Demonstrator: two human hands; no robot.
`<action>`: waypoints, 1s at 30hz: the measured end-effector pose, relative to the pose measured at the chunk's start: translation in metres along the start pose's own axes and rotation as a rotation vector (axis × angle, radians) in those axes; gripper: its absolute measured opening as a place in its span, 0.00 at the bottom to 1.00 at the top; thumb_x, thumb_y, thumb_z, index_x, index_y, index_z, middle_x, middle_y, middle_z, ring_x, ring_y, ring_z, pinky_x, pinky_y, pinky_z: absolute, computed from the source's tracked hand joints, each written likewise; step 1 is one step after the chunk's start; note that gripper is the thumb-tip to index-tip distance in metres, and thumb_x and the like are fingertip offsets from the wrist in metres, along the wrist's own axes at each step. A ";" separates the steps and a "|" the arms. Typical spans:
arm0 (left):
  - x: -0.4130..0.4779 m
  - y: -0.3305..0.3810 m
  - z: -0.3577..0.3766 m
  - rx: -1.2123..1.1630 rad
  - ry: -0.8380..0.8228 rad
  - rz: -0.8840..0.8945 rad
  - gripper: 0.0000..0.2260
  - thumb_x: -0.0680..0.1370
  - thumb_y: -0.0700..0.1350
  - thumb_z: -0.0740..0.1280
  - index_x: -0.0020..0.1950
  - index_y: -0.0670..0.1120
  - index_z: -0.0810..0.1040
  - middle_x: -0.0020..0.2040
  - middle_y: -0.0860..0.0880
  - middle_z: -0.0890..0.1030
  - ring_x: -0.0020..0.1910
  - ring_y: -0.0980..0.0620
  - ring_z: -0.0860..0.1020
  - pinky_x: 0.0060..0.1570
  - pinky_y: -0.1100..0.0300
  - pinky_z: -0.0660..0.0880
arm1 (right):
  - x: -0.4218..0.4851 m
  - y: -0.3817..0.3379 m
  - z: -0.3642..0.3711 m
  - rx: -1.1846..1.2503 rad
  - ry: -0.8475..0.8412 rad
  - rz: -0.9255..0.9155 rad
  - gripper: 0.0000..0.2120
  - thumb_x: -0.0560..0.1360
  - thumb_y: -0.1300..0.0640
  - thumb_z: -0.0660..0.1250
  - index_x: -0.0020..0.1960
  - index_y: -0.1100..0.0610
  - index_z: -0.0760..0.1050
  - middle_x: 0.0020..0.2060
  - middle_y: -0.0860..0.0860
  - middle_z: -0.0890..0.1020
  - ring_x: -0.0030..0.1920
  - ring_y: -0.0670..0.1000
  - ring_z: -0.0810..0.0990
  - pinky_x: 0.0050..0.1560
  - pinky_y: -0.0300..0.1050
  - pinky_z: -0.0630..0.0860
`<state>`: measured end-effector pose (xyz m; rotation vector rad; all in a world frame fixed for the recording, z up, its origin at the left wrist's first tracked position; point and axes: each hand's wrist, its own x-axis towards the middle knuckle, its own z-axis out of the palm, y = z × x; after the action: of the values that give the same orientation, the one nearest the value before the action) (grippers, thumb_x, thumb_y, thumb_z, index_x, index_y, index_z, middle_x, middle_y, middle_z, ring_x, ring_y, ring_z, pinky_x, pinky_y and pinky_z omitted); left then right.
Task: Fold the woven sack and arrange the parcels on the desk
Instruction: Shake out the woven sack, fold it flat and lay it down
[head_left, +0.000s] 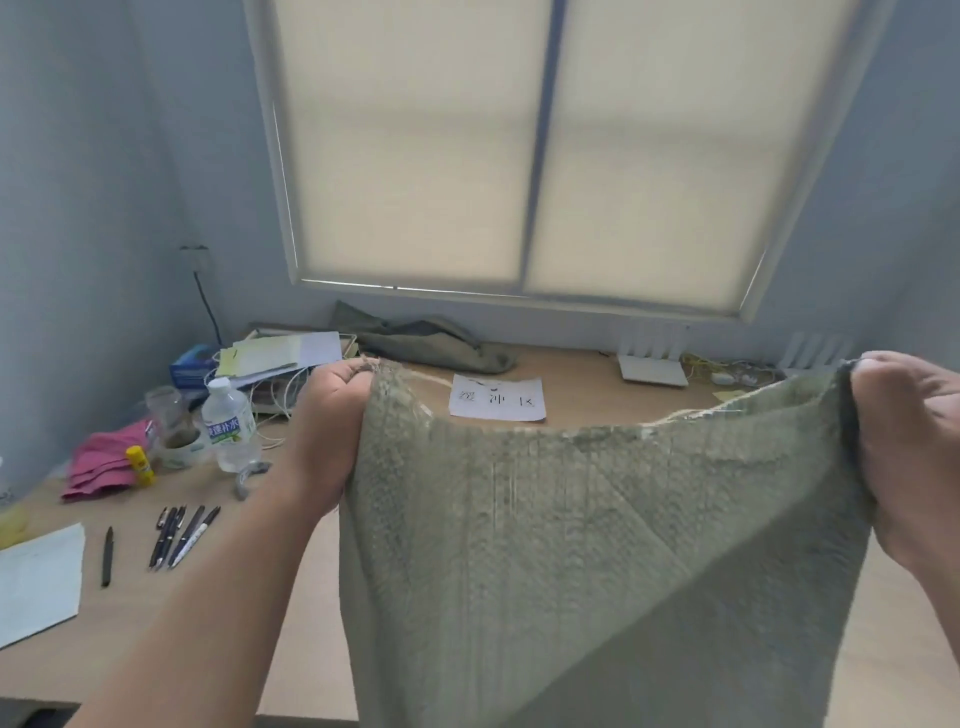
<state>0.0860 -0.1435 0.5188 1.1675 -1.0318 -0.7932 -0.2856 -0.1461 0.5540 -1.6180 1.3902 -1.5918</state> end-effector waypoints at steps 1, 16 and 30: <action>0.007 0.010 0.002 -0.011 -0.022 0.014 0.10 0.69 0.38 0.62 0.31 0.40 0.81 0.30 0.37 0.80 0.30 0.47 0.75 0.35 0.56 0.72 | 0.016 -0.011 0.010 0.040 0.021 0.022 0.18 0.72 0.54 0.57 0.40 0.71 0.60 0.31 0.62 0.61 0.29 0.58 0.58 0.23 0.36 0.57; 0.105 0.086 0.015 0.010 -0.031 0.183 0.04 0.61 0.45 0.65 0.26 0.46 0.73 0.29 0.45 0.69 0.31 0.48 0.65 0.35 0.53 0.60 | 0.110 -0.090 0.034 0.046 0.257 -0.192 0.19 0.66 0.53 0.58 0.39 0.72 0.64 0.34 0.56 0.64 0.34 0.54 0.61 0.31 0.49 0.60; 0.165 0.001 0.071 0.115 0.142 0.043 0.14 0.82 0.38 0.57 0.41 0.45 0.78 0.26 0.57 0.79 0.27 0.58 0.75 0.26 0.69 0.71 | 0.193 0.033 0.066 0.156 0.146 -0.209 0.16 0.77 0.55 0.65 0.31 0.57 0.68 0.22 0.43 0.64 0.27 0.44 0.61 0.28 0.43 0.58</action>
<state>0.0766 -0.3180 0.5619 1.2768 -0.9912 -0.6146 -0.2716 -0.3480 0.5972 -1.6241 1.1633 -1.9219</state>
